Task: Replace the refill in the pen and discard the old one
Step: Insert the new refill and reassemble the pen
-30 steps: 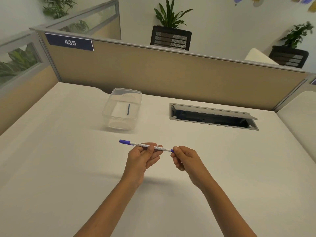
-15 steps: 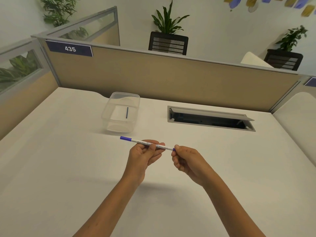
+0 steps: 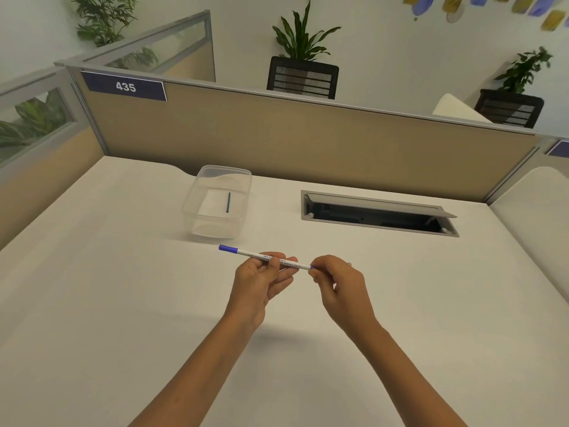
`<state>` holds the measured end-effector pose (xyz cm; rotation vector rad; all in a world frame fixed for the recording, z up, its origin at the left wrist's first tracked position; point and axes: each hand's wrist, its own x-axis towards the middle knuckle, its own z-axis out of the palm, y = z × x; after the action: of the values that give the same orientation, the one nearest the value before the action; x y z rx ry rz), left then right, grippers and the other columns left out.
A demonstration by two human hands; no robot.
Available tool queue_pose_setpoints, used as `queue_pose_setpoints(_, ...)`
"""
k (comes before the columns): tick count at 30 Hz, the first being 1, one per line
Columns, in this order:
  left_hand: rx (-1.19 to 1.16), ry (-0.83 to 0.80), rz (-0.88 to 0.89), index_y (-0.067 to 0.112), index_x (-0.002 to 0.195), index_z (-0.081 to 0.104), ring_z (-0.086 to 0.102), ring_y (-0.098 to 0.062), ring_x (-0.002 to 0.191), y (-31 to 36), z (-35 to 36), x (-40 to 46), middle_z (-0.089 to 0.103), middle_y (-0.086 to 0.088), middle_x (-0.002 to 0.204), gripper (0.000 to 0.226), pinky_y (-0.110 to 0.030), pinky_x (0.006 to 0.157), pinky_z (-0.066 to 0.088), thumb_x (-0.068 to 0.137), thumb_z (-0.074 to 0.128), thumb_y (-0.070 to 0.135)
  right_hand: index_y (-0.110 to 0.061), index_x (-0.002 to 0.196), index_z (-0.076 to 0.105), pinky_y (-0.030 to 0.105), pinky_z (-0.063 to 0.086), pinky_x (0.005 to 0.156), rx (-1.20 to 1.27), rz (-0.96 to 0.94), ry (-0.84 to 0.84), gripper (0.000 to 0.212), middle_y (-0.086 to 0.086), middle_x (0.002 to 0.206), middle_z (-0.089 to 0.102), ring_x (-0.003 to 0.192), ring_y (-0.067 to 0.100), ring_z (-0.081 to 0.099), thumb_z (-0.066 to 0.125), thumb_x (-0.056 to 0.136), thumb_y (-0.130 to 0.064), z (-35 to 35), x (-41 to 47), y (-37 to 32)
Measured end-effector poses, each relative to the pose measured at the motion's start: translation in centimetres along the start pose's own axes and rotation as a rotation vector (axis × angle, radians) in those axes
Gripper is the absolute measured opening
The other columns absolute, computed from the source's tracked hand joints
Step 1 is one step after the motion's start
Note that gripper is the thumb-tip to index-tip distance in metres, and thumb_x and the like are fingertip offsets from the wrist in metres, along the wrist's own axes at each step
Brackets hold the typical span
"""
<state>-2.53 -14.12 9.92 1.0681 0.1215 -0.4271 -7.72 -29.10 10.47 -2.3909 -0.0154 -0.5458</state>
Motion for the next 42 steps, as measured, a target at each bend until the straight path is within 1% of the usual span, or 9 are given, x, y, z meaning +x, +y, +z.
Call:
queue_pose_setpoints(4,-0.102,-0.016,-0.071,0.005,0.094,0.063,0.074,-0.022,0.081,0.1,0.2,-0.1,0.078,-0.005,0.082,0.013,-0.025,0.062,0.059,0.092,0.051,0.01,-0.003,0.084,0.065,0.023,0.045,0.057,-0.198,-0.258,0.129,0.006,0.01,0.072,0.068,0.06,0.023,0.059,0.062,0.082,-0.007,-0.1,-0.4,0.3)
queue_pose_setpoints(9,-0.149,-0.022,-0.12,0.005,0.093,0.064,0.074,-0.022,0.079,0.2,0.4,-0.1,0.078,-0.005,0.081,0.015,-0.027,0.061,0.059,0.092,0.05,0.011,-0.002,0.086,0.067,0.024,0.05,0.058,-0.281,-0.352,0.171,0.01,0.01,0.074,0.071,0.062,0.024,0.064,0.064,0.08,-0.01,-0.4,-0.3,0.5)
queue_pose_setpoints(11,-0.128,-0.033,-0.083,0.006,0.093,0.064,0.074,-0.022,0.081,0.4,0.3,0.1,0.078,-0.005,0.082,0.014,-0.026,0.062,0.059,0.092,0.051,0.011,-0.008,0.089,0.067,0.022,0.05,0.059,-0.144,-0.207,0.116,0.006,0.004,0.075,0.071,0.063,0.018,0.064,0.063,0.085,-0.011,-0.6,-0.1,0.1)
queue_pose_setpoints(13,-0.077,-0.046,-0.024,0.006,0.092,0.064,0.074,-0.022,0.083,0.7,0.1,0.2,0.078,-0.005,0.084,0.013,-0.026,0.065,0.059,0.092,0.051,0.011,-0.015,0.088,0.066,0.019,0.053,0.057,0.195,0.108,0.022,0.006,-0.003,0.071,0.07,0.063,0.011,0.064,0.06,0.09,-0.015,-0.6,0.0,-0.5)
queue_pose_setpoints(17,0.076,-0.083,0.099,0.008,0.091,0.063,0.073,-0.022,0.088,0.6,-0.1,0.1,0.078,-0.002,0.087,0.012,-0.024,0.068,0.058,0.092,0.052,0.012,-0.009,0.084,0.069,0.018,0.05,0.05,0.701,0.572,-0.134,0.02,0.003,0.062,0.069,0.057,0.014,0.061,0.057,0.092,-0.023,-1.2,0.6,-0.9)
queue_pose_setpoints(22,0.216,-0.095,0.193,0.011,0.088,0.065,0.073,-0.021,0.088,0.0,-0.4,-0.2,0.078,0.0,0.087,0.011,-0.022,0.069,0.057,0.091,0.054,0.012,-0.006,0.08,0.068,0.017,0.047,0.046,0.806,0.812,-0.402,0.025,0.002,0.059,0.065,0.05,0.011,0.058,0.054,0.094,-0.023,-2.2,1.0,-0.8)
queue_pose_setpoints(26,0.246,-0.1,0.248,0.012,0.088,0.065,0.073,-0.019,0.088,-0.4,-0.3,-0.4,0.078,0.001,0.088,0.01,-0.022,0.069,0.056,0.091,0.055,0.012,-0.006,0.079,0.065,0.016,0.046,0.045,0.912,0.918,-0.429,0.025,-0.001,0.057,0.062,0.049,0.009,0.054,0.051,0.096,-0.019,-2.1,1.2,-0.9)
queue_pose_setpoints(33,0.216,-0.06,0.217,0.009,0.089,0.063,0.073,-0.02,0.087,-0.5,-0.1,-0.4,0.078,0.001,0.086,0.011,-0.023,0.069,0.057,0.092,0.053,0.009,-0.005,0.082,0.064,0.016,0.047,0.052,0.835,0.78,-0.299,0.022,0.002,0.062,0.06,0.054,0.009,0.053,0.049,0.096,-0.014,-1.2,0.7,-1.1)
queue_pose_setpoints(42,-0.012,-0.014,0.068,0.008,0.089,0.062,0.074,-0.021,0.084,0.4,0.6,-0.5,0.078,-0.001,0.083,0.012,-0.024,0.065,0.058,0.092,0.051,0.008,-0.015,0.081,0.063,0.02,0.048,0.055,0.177,0.176,0.094,0.015,-0.005,0.065,0.063,0.058,0.01,0.056,0.053,0.093,-0.011,0.5,-0.5,-1.7)
